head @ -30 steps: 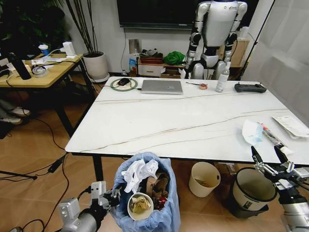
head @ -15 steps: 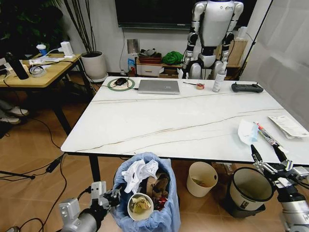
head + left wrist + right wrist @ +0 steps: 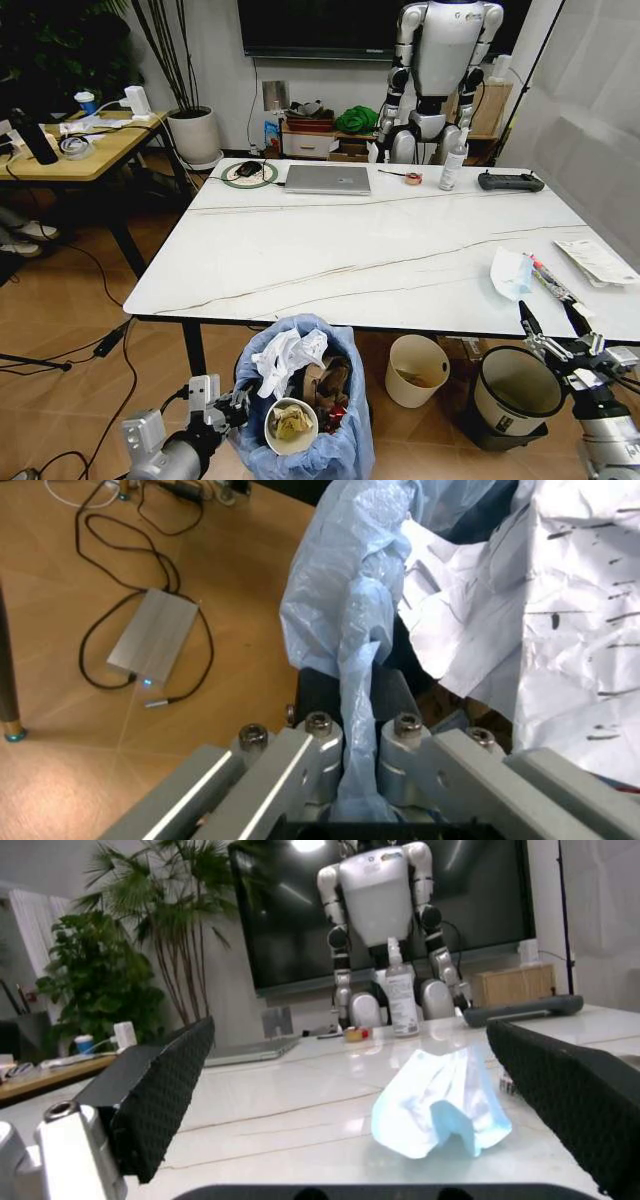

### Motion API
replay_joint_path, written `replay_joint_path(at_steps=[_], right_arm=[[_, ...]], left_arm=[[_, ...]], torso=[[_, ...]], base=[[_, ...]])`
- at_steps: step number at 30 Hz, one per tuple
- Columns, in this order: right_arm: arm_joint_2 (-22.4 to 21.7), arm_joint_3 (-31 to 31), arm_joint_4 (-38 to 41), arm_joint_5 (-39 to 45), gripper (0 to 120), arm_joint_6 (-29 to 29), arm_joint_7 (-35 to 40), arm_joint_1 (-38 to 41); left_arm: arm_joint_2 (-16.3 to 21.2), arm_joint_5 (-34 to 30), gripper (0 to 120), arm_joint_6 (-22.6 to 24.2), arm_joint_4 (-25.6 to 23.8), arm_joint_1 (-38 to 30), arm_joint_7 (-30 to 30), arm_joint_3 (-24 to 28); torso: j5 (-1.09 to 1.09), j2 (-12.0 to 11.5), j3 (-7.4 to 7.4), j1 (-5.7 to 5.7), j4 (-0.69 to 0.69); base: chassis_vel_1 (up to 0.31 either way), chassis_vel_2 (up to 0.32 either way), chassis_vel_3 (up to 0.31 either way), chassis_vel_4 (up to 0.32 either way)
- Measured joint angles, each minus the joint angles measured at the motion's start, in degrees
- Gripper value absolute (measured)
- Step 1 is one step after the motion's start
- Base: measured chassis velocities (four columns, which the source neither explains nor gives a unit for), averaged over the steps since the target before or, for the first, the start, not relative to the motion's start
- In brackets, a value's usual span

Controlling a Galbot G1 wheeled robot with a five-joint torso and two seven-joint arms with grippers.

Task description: Pick up the trash bin and place the trash from the table into it.

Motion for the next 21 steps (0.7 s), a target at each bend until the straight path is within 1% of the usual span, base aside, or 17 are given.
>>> replay_joint_path(at_steps=[18,21], right_arm=[[-0.2,-0.3,-0.7,0.1,100,0.0,-0.2,0.6],[-0.2,-0.4,-0.9,0.1,100,0.0,-0.3,0.8]], left_arm=[[0.0,-0.2,0,0.1,0.6,-0.4,-0.1,0.1],[0.1,-0.3,0,0.1,0.6,-0.5,-0.1,0.1]], torso=[[-0.02,0.0,0.00,0.00,0.00],[0.01,0.0,0.00,0.00,0.00]], base=[[-0.071,-0.075,0.074,0.076],[-0.072,-0.057,0.078,0.074]])
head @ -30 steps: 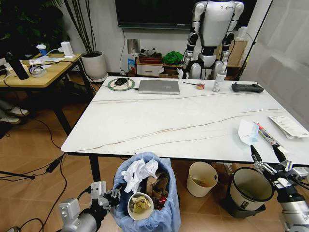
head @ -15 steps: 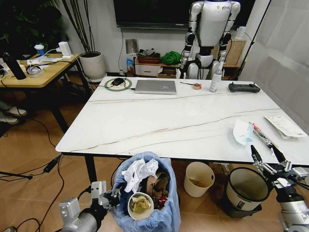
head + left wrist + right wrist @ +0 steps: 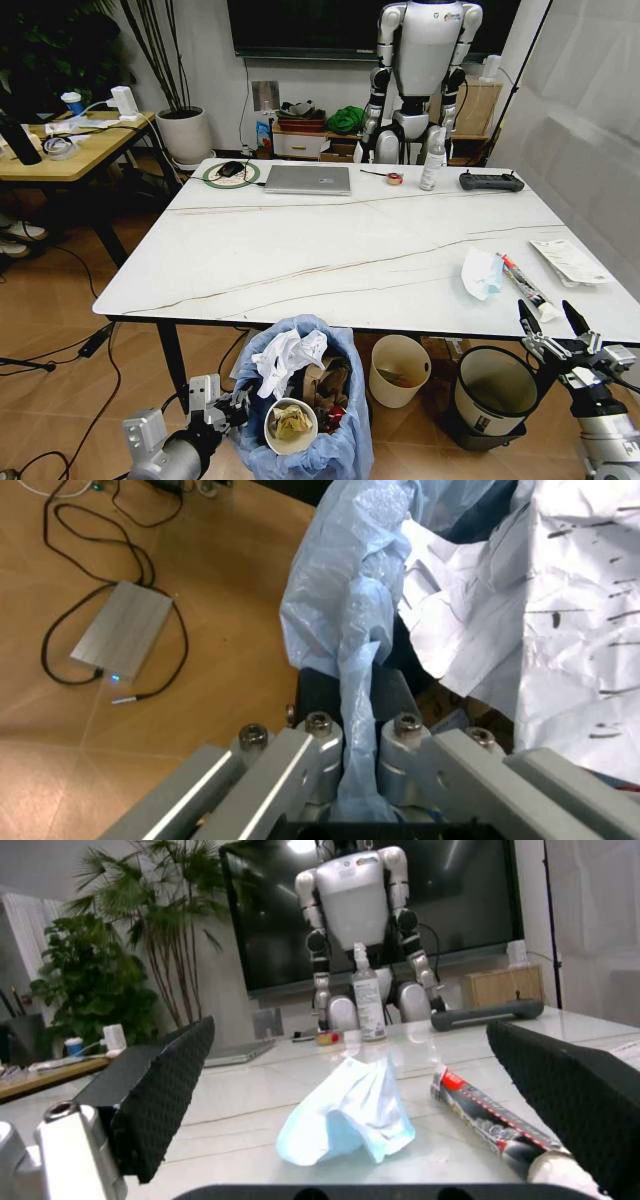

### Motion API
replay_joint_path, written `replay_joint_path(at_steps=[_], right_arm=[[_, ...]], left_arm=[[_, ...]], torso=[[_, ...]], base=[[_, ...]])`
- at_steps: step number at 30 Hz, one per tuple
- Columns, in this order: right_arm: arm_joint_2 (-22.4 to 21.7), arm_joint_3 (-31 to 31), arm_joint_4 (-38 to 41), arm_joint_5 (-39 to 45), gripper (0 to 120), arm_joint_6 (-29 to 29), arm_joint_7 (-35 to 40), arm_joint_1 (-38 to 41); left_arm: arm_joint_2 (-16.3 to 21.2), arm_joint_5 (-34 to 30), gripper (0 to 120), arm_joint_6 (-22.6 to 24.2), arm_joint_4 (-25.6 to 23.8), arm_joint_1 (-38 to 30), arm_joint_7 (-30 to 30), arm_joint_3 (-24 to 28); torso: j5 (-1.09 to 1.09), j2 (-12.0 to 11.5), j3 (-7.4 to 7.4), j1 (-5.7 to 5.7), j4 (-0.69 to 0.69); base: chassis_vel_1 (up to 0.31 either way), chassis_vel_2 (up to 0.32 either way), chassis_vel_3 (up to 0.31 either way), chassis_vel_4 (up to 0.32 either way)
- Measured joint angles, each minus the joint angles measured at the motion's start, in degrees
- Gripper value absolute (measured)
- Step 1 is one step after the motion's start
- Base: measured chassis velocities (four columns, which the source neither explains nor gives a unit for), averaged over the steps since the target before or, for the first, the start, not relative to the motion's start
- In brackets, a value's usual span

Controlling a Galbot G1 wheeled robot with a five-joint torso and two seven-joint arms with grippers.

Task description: Pick up the trash bin and place the trash from the table into it.

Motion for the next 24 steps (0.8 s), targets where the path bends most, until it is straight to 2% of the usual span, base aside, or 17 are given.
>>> replay_joint_path(at_steps=[24], right_arm=[[0.1,-0.8,-1.2,-0.1,100,-0.1,-0.4,0.7]], left_arm=[[0.0,-0.1,0,0.1,0.4,-0.2,0.0,0.4]], torso=[[-0.01,0.0,0.00,0.00,0.00]], base=[[-0.073,-0.074,0.075,0.076]])
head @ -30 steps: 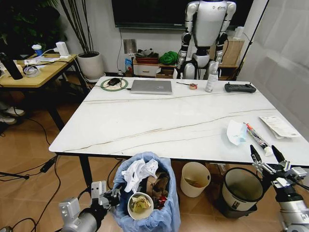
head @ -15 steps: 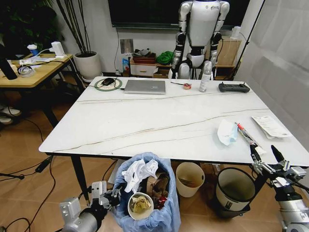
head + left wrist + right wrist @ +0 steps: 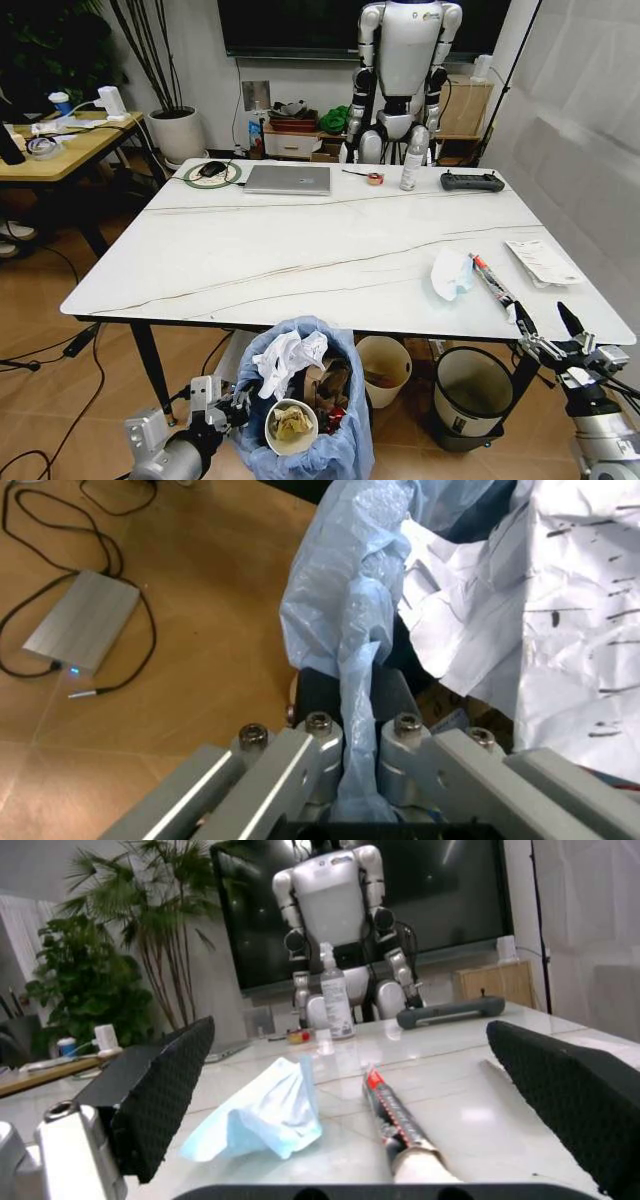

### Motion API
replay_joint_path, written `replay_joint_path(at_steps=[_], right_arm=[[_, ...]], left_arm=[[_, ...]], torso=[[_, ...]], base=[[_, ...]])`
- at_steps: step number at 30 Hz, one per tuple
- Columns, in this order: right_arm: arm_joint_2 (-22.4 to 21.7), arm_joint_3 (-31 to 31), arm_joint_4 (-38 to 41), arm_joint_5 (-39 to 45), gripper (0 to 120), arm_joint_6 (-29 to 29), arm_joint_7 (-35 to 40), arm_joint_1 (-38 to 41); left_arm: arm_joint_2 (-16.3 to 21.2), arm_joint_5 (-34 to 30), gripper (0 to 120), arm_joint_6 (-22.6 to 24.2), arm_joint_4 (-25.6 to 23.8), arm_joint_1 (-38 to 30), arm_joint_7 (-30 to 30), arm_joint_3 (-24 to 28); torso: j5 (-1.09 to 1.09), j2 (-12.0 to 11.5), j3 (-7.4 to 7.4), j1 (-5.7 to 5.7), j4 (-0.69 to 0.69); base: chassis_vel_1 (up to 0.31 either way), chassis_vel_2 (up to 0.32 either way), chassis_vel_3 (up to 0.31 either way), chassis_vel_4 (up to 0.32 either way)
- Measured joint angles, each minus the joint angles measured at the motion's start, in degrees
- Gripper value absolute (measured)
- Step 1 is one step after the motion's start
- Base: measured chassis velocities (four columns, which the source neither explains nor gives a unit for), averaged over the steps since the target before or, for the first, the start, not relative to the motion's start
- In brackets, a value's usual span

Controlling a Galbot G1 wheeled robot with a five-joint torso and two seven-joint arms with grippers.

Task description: Pick up the trash bin and place the trash from the table into it.

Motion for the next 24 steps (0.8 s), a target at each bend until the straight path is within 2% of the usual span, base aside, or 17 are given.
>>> replay_joint_path(at_steps=[24], right_arm=[[-0.8,-0.7,-2.0,-0.9,100,1.0,0.0,1.4]], left_arm=[[1.7,0.5,0,0.4,-1.0,2.2,0.6,1.0]], torso=[[0.01,0.0,0.00,0.00,0.00]], base=[[-0.084,-0.079,0.080,0.084]])
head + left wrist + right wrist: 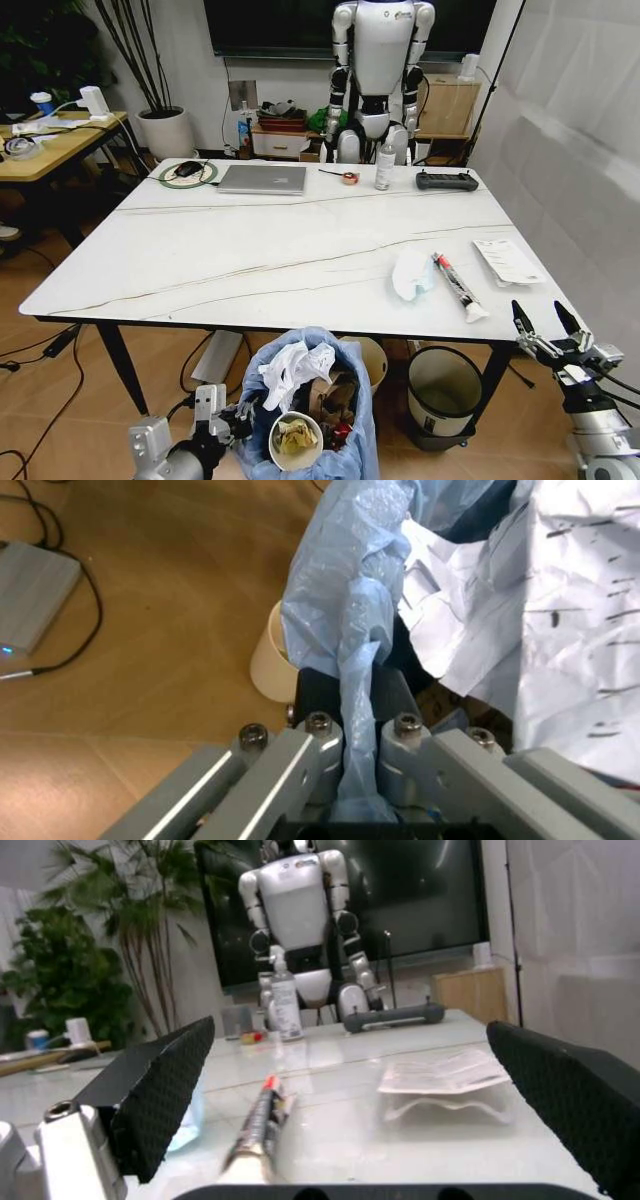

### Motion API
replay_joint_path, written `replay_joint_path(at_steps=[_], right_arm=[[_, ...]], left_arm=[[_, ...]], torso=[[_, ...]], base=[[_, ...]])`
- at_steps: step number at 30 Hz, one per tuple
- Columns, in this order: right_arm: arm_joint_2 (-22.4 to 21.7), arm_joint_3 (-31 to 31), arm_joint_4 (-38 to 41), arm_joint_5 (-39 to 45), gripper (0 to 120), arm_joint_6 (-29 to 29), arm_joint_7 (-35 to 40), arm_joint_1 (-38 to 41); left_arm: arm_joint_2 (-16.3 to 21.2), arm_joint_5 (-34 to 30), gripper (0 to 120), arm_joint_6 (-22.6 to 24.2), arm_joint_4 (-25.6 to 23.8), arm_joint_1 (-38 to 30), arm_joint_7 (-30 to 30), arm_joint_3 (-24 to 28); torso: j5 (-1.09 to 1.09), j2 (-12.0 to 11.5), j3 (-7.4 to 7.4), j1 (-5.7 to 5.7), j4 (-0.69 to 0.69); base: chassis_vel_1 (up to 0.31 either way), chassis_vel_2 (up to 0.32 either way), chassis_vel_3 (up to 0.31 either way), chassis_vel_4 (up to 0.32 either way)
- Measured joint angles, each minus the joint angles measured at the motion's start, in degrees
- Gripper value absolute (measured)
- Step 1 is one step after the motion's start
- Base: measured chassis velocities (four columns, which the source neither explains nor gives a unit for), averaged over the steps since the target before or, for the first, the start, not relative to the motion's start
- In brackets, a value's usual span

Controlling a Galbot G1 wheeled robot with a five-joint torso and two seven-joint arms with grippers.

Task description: Pick up the trash bin and place the trash from the table into it.

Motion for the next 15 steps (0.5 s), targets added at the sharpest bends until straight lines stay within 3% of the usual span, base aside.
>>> replay_joint_path(at_steps=[7,11,15], right_arm=[[-2.0,0.7,2.0,-6.1,100,-1.2,6.8,-0.4],[-8.3,0.7,10.9,-9.9,100,-7.7,16.6,-2.1],[-11.1,0.7,14.5,-11.5,100,-10.6,18.8,-3.2]], left_arm=[[0.7,0.1,0,0.1,-0.4,0.4,0.1,0.3],[0.9,-0.2,0,0.1,-0.2,0.0,0.1,0.1],[0.8,-0.2,0,0.1,-0.1,-0.1,0.1,0.1]], torso=[[0.01,0.0,0.00,0.00,0.00],[-0.02,0.0,0.00,0.00,0.01],[-0.01,0.0,0.00,0.00,0.01]], base=[[-0.021,-0.022,0.019,0.028],[0.000,0.000,0.000,0.000],[0.000,0.000,0.000,0.000]])
